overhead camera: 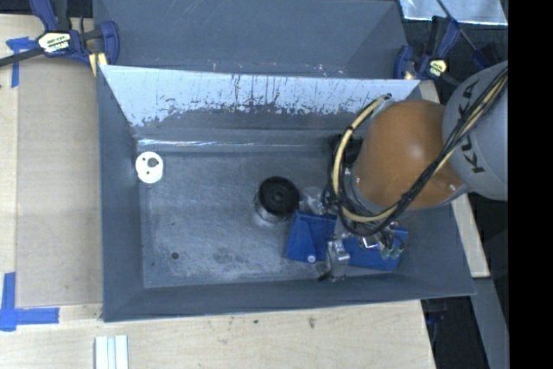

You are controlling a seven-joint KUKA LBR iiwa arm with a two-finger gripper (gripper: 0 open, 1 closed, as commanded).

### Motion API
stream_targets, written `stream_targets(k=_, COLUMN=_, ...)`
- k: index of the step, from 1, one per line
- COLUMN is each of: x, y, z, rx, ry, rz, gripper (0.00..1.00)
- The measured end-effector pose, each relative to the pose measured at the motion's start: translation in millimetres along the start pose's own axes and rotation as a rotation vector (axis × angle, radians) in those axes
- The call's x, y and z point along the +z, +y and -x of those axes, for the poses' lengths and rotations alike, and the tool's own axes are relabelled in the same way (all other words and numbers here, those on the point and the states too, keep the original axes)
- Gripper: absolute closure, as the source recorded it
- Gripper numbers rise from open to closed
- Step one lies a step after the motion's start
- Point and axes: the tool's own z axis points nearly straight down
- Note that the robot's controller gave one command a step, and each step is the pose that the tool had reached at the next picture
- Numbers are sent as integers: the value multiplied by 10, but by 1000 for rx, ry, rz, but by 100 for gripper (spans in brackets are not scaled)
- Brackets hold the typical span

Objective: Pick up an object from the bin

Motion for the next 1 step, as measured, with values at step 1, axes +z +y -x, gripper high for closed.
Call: stream_targets(k=1, x=323, y=-44, z=24, rx=76, ry=-16, rz=3, gripper=0)
